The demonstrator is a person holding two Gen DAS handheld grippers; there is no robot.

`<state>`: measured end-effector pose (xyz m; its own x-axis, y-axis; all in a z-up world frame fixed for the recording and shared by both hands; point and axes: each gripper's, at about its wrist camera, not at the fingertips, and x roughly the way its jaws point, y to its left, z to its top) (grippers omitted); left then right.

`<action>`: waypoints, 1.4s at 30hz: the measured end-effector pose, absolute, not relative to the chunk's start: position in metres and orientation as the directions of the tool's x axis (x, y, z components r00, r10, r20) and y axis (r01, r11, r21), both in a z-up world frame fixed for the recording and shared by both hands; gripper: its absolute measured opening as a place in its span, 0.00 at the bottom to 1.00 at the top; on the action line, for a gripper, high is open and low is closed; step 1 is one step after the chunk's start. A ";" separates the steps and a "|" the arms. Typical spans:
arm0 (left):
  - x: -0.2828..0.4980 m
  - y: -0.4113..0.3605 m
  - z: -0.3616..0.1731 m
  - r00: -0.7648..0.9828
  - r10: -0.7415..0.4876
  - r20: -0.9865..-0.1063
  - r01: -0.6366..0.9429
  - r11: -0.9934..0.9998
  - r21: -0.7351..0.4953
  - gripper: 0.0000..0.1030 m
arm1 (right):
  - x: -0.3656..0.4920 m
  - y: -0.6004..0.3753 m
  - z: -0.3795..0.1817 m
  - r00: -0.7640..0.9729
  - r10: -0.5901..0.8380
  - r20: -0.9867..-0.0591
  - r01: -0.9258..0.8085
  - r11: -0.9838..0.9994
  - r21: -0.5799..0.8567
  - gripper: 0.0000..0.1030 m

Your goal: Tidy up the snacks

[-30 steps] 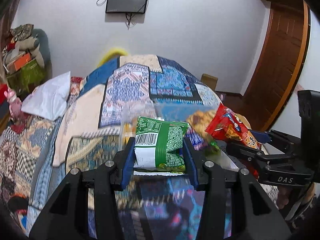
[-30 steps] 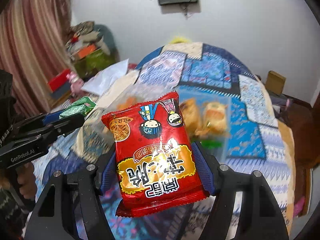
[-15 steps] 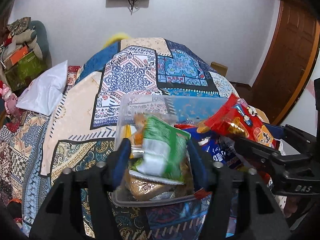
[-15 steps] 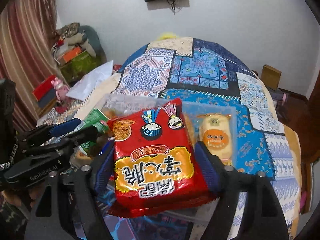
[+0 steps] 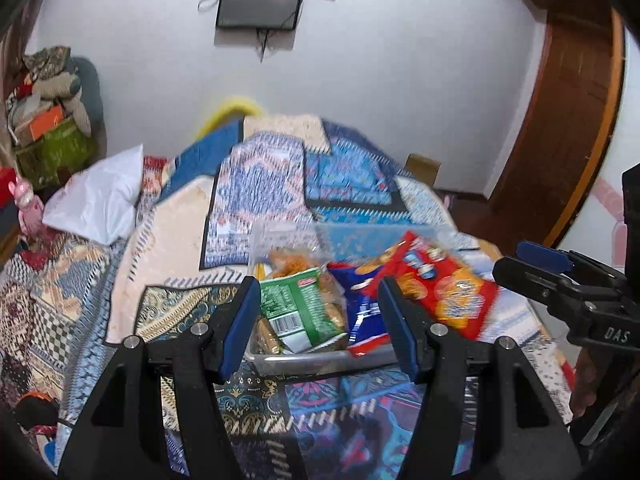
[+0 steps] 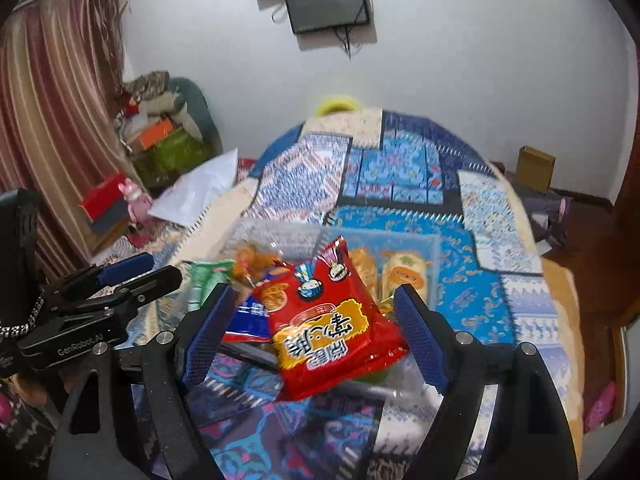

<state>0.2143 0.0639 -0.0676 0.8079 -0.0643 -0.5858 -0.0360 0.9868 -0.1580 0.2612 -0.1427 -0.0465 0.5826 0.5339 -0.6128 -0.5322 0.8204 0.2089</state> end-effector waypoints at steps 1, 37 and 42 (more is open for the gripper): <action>0.207 0.062 -0.061 0.819 -0.062 -0.571 -0.034 0.987 -0.155 0.58 | 0.256 -0.145 -0.040 0.596 0.533 -0.600 -0.532 0.822 0.201 0.77; 0.061 0.011 0.017 0.941 -0.014 -0.337 -0.019 0.995 -0.093 0.96 | 0.123 -0.194 0.026 0.762 0.519 -0.386 -0.511 0.849 0.133 1.00; 0.061 0.011 0.016 0.941 -0.014 -0.338 -0.020 0.995 -0.096 0.96 | 0.121 -0.195 0.025 0.763 0.519 -0.387 -0.510 0.850 0.134 1.00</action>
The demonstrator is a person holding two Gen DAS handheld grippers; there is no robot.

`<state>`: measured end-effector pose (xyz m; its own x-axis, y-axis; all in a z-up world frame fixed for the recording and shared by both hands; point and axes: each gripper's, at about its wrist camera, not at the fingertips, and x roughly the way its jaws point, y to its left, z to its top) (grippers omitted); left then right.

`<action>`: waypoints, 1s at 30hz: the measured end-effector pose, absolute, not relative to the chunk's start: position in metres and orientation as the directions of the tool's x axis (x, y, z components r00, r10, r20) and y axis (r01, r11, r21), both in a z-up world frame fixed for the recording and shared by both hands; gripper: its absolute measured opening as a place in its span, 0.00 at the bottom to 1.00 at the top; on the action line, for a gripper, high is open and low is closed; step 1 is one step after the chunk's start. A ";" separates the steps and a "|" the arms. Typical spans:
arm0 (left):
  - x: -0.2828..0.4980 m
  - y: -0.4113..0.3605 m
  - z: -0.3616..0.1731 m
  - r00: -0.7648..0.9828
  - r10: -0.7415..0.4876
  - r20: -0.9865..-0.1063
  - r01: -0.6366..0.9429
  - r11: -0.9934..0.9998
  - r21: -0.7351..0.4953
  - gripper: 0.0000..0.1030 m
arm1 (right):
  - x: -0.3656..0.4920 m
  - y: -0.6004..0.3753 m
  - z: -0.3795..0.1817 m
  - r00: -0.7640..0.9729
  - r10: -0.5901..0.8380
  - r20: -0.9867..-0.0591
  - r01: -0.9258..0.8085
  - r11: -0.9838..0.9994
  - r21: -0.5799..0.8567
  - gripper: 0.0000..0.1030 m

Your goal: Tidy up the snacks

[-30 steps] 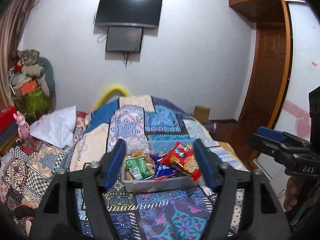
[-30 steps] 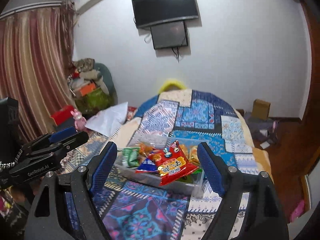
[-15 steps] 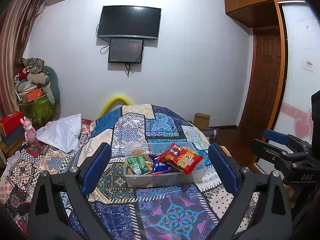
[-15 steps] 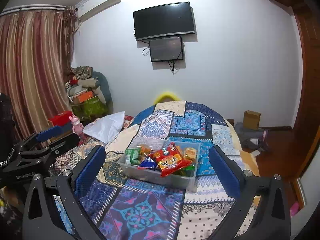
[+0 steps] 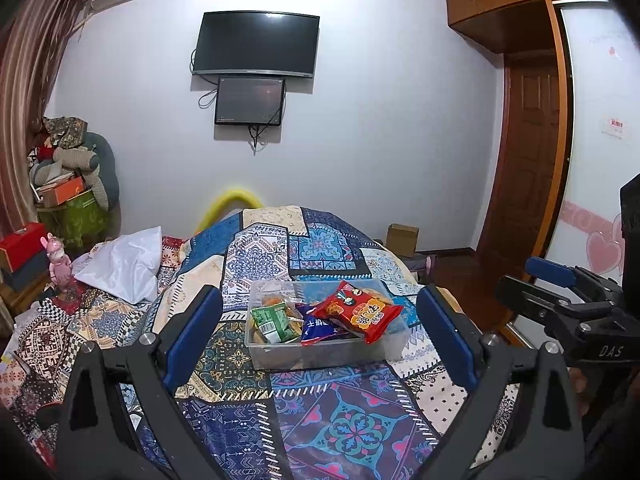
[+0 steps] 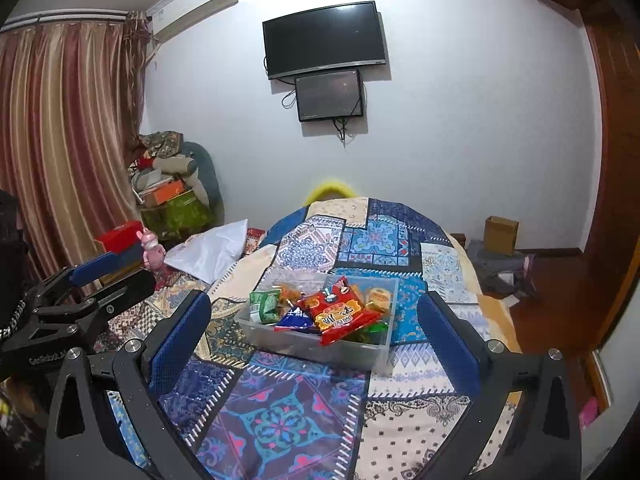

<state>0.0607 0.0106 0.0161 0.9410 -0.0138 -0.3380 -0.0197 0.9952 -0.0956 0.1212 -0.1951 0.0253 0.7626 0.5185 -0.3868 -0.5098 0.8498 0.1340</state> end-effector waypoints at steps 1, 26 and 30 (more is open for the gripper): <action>0.061 0.011 0.016 0.941 -0.013 -0.339 -0.021 0.995 -0.096 0.96 | 0.121 -0.195 0.025 0.763 0.518 -0.386 -0.509 0.850 0.134 1.00; 0.062 0.013 0.012 0.939 -0.005 -0.344 -0.029 0.995 -0.095 0.96 | 0.120 -0.198 0.023 0.767 0.508 -0.392 -0.501 0.856 0.128 1.00; 0.063 0.013 0.011 0.938 -0.008 -0.346 -0.027 0.995 -0.097 0.96 | 0.120 -0.198 0.022 0.767 0.507 -0.394 -0.499 0.857 0.130 1.00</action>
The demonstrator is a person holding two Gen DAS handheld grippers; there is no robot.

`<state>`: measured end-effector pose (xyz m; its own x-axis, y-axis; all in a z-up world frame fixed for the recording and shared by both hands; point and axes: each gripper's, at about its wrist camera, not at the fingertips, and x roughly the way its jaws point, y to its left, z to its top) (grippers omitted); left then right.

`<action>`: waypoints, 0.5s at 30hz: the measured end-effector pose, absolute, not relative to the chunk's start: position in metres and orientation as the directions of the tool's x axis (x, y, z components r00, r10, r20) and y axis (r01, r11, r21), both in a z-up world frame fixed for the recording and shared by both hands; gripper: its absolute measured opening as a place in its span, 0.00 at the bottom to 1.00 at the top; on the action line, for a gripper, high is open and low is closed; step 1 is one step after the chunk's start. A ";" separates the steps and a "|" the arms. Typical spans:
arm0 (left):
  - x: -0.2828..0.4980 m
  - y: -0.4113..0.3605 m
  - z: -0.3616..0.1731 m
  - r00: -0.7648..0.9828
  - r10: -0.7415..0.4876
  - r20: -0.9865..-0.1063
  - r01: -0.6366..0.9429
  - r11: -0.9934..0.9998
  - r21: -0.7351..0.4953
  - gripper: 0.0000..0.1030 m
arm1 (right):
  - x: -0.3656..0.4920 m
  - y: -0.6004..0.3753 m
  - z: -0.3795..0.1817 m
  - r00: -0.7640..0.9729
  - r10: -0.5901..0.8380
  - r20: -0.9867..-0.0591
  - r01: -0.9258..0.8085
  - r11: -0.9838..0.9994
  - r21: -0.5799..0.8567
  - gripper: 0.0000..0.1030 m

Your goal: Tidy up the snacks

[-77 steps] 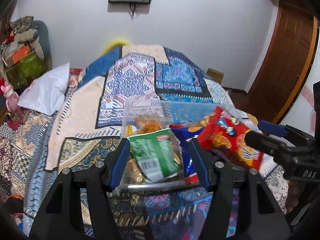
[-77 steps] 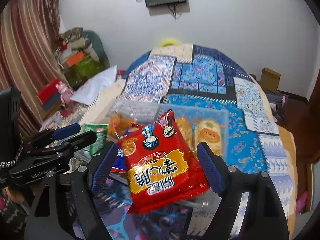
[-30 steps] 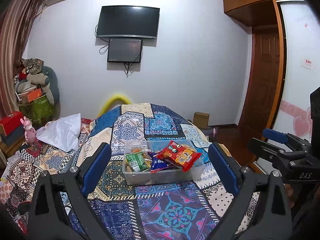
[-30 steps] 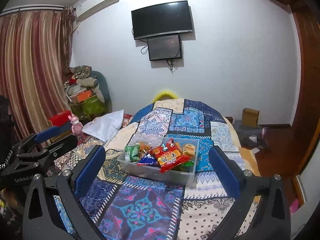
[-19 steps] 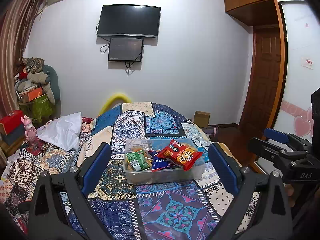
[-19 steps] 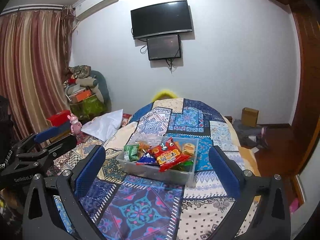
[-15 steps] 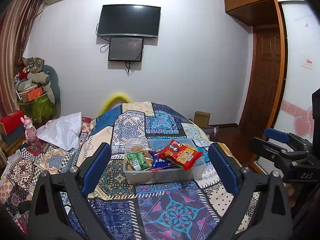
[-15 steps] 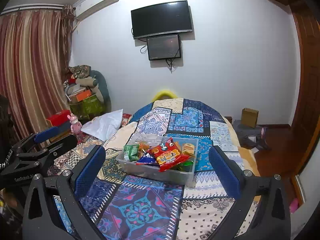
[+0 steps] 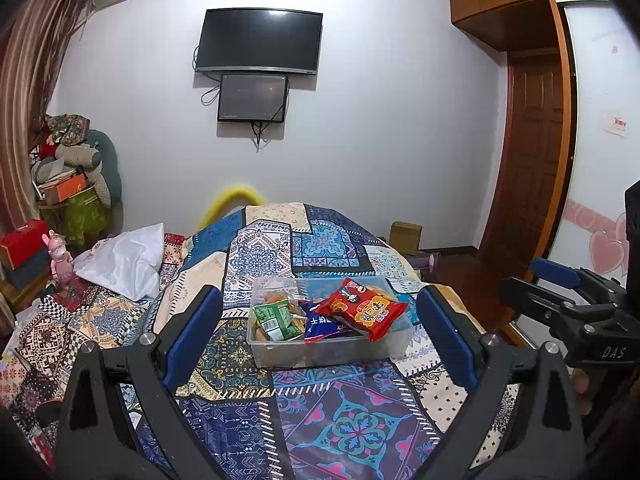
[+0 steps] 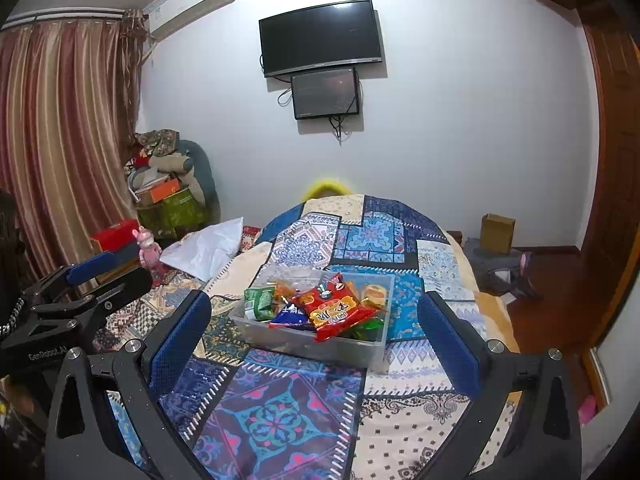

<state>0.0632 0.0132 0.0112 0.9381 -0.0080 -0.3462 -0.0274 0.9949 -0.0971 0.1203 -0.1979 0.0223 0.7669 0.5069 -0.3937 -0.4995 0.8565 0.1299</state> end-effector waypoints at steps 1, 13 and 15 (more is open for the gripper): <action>0.064 0.013 0.011 0.938 -0.009 -0.346 -0.027 0.995 -0.098 0.96 | 0.120 -0.198 0.022 0.767 0.507 -0.393 -0.500 0.856 0.130 1.00; 0.060 0.013 0.013 0.944 -0.004 -0.329 -0.026 0.996 -0.088 0.96 | 0.121 -0.200 0.020 0.769 0.503 -0.395 -0.493 0.860 0.134 1.00; 0.060 0.012 0.013 0.944 -0.004 -0.329 -0.026 0.996 -0.087 0.96 | 0.121 -0.201 0.020 0.770 0.500 -0.395 -0.492 0.861 0.131 1.00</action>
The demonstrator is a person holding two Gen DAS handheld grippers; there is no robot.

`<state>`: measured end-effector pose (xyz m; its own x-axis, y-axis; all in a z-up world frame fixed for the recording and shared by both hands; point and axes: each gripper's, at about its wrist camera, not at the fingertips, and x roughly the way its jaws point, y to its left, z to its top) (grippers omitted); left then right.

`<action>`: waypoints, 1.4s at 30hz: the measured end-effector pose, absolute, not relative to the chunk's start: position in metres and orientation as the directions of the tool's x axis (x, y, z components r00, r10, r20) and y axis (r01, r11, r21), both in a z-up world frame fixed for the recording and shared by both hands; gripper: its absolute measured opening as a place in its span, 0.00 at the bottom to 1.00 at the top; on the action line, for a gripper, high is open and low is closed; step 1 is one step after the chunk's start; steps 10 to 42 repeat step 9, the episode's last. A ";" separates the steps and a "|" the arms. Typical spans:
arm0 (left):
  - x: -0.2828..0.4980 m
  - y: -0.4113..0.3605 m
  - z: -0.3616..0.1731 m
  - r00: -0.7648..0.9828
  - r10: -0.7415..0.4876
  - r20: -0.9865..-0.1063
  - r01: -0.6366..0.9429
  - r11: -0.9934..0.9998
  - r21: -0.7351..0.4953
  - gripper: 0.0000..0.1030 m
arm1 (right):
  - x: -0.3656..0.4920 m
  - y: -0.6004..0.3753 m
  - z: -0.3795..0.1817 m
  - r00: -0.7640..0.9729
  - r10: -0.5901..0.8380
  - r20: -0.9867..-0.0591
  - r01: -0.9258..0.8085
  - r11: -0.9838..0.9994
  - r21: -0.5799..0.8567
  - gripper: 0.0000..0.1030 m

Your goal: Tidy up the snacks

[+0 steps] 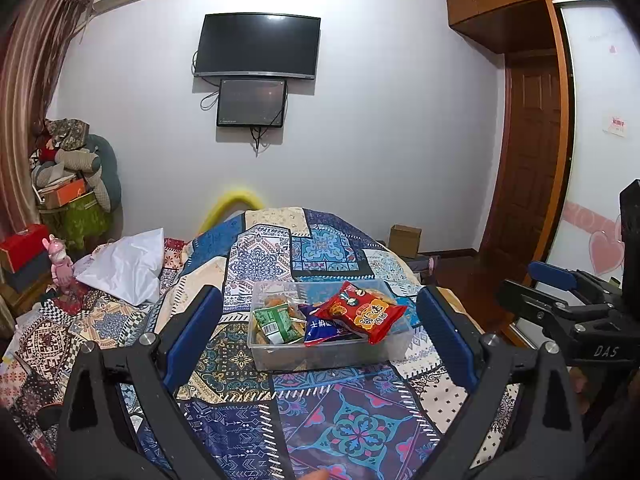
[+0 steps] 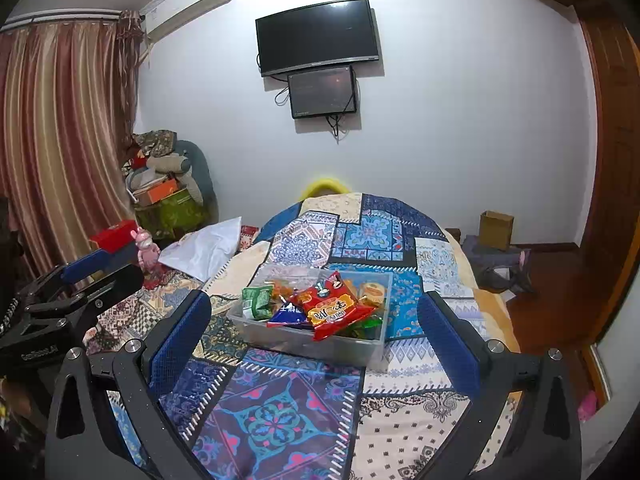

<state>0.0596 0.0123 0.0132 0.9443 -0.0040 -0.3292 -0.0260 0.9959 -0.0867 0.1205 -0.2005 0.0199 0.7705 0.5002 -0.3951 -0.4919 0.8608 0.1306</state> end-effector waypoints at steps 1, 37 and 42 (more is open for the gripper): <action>0.059 0.012 0.013 0.945 -0.003 -0.328 -0.027 0.996 -0.086 0.96 | 0.120 -0.200 0.020 0.770 0.500 -0.396 -0.492 0.861 0.130 1.00; 0.060 0.012 0.013 0.943 -0.015 -0.333 -0.016 0.996 -0.089 0.96 | 0.121 -0.198 0.018 0.767 0.500 -0.403 -0.493 0.860 0.129 1.00; 0.060 0.012 0.013 0.943 -0.015 -0.333 -0.016 0.996 -0.089 0.96 | 0.121 -0.198 0.018 0.767 0.500 -0.403 -0.493 0.860 0.129 1.00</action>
